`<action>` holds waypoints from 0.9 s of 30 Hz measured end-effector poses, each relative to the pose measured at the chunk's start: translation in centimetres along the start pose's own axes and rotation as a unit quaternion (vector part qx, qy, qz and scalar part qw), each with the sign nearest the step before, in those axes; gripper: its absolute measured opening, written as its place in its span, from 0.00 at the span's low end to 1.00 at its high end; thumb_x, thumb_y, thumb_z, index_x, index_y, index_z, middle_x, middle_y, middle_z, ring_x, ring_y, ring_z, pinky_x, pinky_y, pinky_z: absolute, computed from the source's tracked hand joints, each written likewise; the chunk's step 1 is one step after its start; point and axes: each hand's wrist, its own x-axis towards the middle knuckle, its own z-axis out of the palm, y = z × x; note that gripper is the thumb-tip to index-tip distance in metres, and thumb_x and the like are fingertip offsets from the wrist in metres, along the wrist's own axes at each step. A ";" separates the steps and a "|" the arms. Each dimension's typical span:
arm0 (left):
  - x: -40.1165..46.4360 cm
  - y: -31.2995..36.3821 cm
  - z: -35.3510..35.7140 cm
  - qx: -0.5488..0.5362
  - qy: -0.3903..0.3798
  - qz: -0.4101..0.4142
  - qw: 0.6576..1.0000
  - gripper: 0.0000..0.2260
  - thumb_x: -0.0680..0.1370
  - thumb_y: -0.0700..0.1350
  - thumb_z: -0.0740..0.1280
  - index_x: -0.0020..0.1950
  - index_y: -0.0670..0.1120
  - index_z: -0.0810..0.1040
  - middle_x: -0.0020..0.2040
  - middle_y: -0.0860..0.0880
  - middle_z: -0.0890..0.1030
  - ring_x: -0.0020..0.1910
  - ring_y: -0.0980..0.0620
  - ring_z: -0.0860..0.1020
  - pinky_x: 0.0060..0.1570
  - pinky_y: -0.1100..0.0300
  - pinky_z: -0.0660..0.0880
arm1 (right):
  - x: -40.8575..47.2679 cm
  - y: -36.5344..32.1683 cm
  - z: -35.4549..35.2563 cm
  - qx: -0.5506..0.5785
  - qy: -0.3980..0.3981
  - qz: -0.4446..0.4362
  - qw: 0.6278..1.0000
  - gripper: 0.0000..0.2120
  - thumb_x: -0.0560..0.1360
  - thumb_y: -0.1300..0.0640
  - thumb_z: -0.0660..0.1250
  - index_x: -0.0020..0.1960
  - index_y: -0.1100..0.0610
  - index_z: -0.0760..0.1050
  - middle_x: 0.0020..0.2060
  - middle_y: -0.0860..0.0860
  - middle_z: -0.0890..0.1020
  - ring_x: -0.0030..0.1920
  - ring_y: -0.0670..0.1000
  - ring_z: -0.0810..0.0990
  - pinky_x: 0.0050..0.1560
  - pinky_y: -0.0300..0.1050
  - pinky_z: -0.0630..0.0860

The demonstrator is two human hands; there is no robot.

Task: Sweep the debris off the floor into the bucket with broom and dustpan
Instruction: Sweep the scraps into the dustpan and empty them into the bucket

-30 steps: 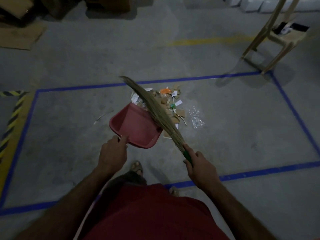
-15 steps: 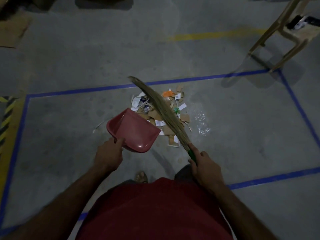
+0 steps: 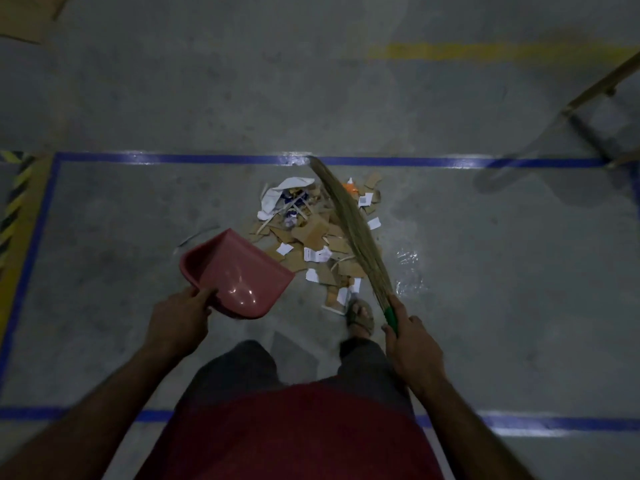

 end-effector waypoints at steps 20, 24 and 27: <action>22.5 4.5 15.7 -0.008 -0.053 -0.031 0.998 0.21 0.70 0.39 0.75 0.62 0.47 0.79 0.41 0.44 0.80 0.34 0.41 0.80 0.34 0.54 0.68 | 22.8 2.0 6.2 -0.061 -0.062 -0.006 0.996 0.29 0.82 0.44 0.53 0.78 0.38 0.42 0.44 0.50 0.70 0.38 0.50 0.74 0.36 0.48 0.75; 29.5 2.5 22.8 0.029 -0.061 -0.017 0.998 0.22 0.70 0.39 0.74 0.63 0.48 0.79 0.44 0.43 0.81 0.37 0.39 0.81 0.36 0.52 0.70 | 29.4 1.7 11.0 -0.066 -0.034 -0.024 0.997 0.30 0.82 0.46 0.55 0.79 0.39 0.45 0.47 0.51 0.70 0.38 0.51 0.72 0.33 0.45 0.69; 34.7 -0.4 28.0 0.048 -0.077 -0.020 0.996 0.19 0.72 0.40 0.69 0.64 0.48 0.77 0.51 0.40 0.82 0.43 0.36 0.82 0.42 0.48 0.74 | 35.6 2.3 14.5 -0.090 0.007 -0.047 0.995 0.32 0.81 0.51 0.59 0.79 0.38 0.46 0.47 0.51 0.67 0.36 0.53 0.70 0.34 0.46 0.68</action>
